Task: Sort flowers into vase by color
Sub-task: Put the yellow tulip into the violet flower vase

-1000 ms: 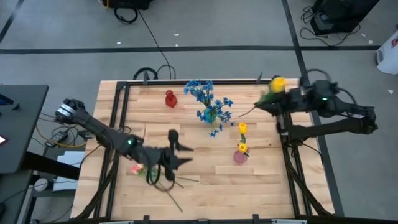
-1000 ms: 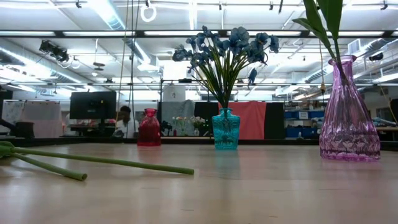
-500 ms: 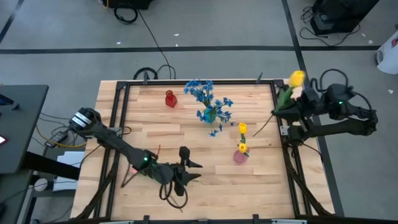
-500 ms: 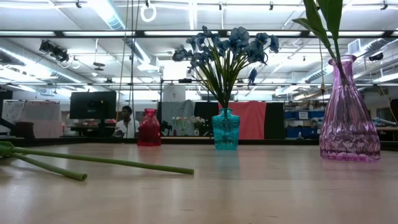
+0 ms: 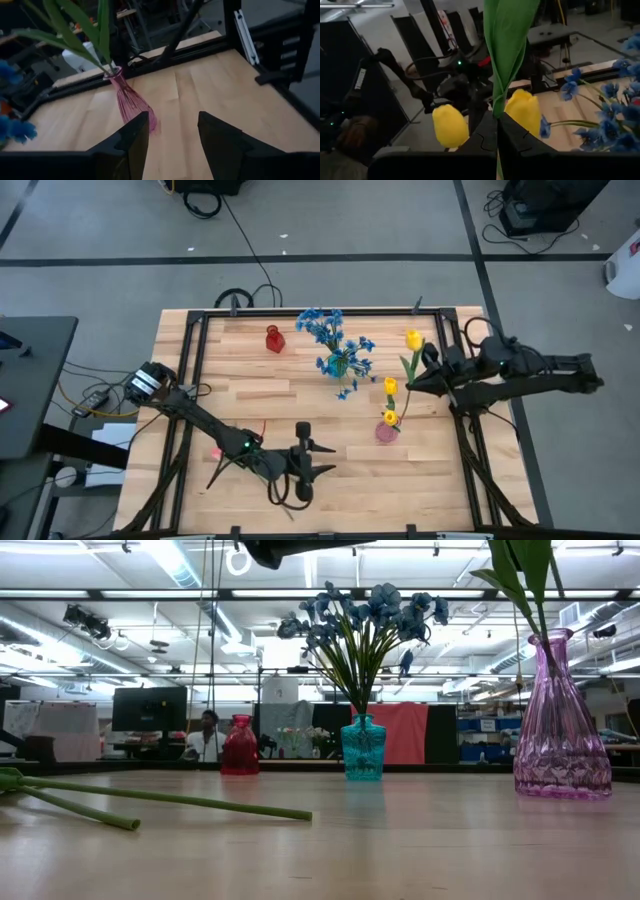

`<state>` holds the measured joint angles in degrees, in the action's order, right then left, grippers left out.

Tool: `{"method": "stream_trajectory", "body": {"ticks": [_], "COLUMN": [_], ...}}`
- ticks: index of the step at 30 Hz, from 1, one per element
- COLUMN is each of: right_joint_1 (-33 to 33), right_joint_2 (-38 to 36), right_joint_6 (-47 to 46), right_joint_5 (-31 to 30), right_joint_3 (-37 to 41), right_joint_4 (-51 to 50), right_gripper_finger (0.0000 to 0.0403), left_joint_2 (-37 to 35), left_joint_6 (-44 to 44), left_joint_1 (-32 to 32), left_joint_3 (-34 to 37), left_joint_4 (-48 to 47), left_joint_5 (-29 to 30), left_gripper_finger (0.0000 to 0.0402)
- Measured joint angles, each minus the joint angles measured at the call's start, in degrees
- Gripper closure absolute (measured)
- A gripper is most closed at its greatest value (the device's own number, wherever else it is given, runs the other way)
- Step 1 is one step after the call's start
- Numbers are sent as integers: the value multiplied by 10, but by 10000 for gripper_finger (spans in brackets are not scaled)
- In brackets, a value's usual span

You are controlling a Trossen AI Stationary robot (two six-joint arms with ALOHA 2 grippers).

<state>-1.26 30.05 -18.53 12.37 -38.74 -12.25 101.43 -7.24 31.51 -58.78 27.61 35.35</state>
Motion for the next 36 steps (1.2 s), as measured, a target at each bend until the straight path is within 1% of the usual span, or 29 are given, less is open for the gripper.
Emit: {"method": "stream_trajectory", "body": {"ticks": [4,9,15,21,31,36], "right_joint_1": [-27,-59,-92,-127,-169,-189], "right_joint_2": [-30,-54,-52,-51,2,37], "right_joint_6": [7,36,76,104,176,208], "right_joint_5": [-23,-59,-94,-101,-175,-228], "right_joint_3": [48,92,113,145,224,237], "right_joint_4": [42,63,76,103,203,223], "right_gripper_finger": [395,395,395,395,395,395], "left_joint_2": [0,0,0,0,0,0], "left_joint_6": [32,51,75,93,91,90], "left_joint_1": [0,0,0,0,0,0], "left_joint_3": [0,0,0,0,0,0], "left_joint_4": [2,1,1,0,0,1], "left_joint_5": [0,2,2,4,11,18], "left_gripper_finger": [225,225,225,225,225,225]}}
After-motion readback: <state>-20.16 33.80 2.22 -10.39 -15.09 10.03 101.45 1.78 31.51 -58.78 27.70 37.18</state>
